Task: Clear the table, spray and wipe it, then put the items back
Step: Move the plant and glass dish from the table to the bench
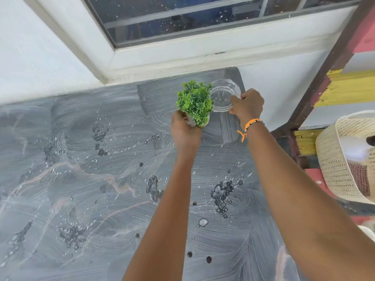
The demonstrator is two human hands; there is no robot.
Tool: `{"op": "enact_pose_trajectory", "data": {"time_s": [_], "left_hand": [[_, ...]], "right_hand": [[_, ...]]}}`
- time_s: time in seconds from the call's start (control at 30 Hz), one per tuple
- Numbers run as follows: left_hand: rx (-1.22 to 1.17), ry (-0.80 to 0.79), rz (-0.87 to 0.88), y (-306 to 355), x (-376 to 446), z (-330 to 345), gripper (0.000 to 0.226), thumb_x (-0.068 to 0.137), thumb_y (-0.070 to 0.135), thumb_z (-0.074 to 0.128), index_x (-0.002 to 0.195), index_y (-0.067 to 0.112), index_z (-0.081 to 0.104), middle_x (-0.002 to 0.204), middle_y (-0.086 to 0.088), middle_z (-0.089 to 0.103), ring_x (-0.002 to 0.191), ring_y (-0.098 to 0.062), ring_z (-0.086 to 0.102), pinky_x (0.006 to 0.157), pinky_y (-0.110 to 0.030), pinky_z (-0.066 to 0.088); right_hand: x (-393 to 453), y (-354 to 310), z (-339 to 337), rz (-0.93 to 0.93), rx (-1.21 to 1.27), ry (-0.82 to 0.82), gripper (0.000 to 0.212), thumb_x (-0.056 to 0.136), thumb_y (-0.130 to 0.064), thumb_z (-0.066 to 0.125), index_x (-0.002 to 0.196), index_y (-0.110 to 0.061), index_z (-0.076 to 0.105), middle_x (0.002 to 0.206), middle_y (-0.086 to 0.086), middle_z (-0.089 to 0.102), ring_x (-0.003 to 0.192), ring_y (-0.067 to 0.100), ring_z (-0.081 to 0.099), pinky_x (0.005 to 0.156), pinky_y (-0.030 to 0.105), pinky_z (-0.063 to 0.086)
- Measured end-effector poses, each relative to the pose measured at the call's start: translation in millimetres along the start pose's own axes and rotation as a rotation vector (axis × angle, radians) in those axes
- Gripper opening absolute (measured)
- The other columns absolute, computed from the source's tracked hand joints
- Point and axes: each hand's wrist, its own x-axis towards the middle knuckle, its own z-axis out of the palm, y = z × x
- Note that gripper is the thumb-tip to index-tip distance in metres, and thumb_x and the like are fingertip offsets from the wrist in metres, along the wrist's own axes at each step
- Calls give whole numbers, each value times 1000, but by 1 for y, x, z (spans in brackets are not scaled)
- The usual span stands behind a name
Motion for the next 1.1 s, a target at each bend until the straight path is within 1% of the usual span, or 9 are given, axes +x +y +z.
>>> {"op": "enact_pose_trajectory", "data": {"time_s": [0.2,0.3,0.43,0.57,0.67,0.73,0.9,1.0,1.1], "left_hand": [[-119,-11,4,10,-63,17,42,70,-5,70,95,21,49,106,-5,60,84,-8,57,67,-11,47],[-224,-74,-38,19,-104,32,50,69,-6,70,88,34,49,104,-1,61,86,-3,58,71,-16,52],[-217,-179,-7,32,-169,63,44,68,-4,72,83,32,51,75,16,52,60,10,50,56,-13,44],[-182,-271,2,48,-226,101,45,66,7,80,97,28,54,87,14,65,72,8,62,55,-3,44],[-102,-365,22,59,-272,140,45,66,16,81,99,29,53,96,4,69,85,-4,65,60,-2,45],[-75,-423,39,66,-303,168,45,66,16,81,98,32,53,99,4,68,89,-5,64,62,0,44],[-6,-544,76,68,-365,237,44,67,4,77,81,36,50,82,13,61,71,8,61,55,-1,43],[48,-624,72,61,-394,281,44,64,6,79,94,28,57,86,15,61,74,13,60,57,-3,45],[73,-704,13,49,-416,329,55,59,7,81,106,20,56,88,12,64,75,2,63,57,-3,45]], "right_hand": [[-33,32,-66,-50,39,45,15,74,-21,60,78,-13,47,56,-6,51,53,21,67,61,35,50],[-46,51,-113,-73,44,77,16,74,-19,59,84,-11,51,51,-7,52,60,26,69,66,39,53],[-61,90,-193,-55,55,110,18,76,-18,62,88,-9,52,51,-5,53,61,28,68,72,50,55],[-76,136,-271,-28,-13,197,23,78,-27,64,86,-8,54,50,-6,53,57,8,65,64,37,52],[-84,177,-332,6,-19,240,19,76,-25,66,84,-15,51,57,-2,56,64,29,67,68,45,54],[-85,204,-369,26,-26,289,18,76,-24,65,81,-18,49,53,-6,50,61,33,66,65,46,54],[-78,275,-452,129,-76,377,13,76,-21,62,82,-14,52,49,-10,47,64,32,67,62,38,49],[-68,321,-498,185,-103,434,11,77,-19,60,82,-15,51,46,-10,50,60,26,66,61,33,47],[-56,368,-531,263,-103,469,12,79,-17,60,87,-13,52,53,-4,55,62,25,67,54,24,43]]}}
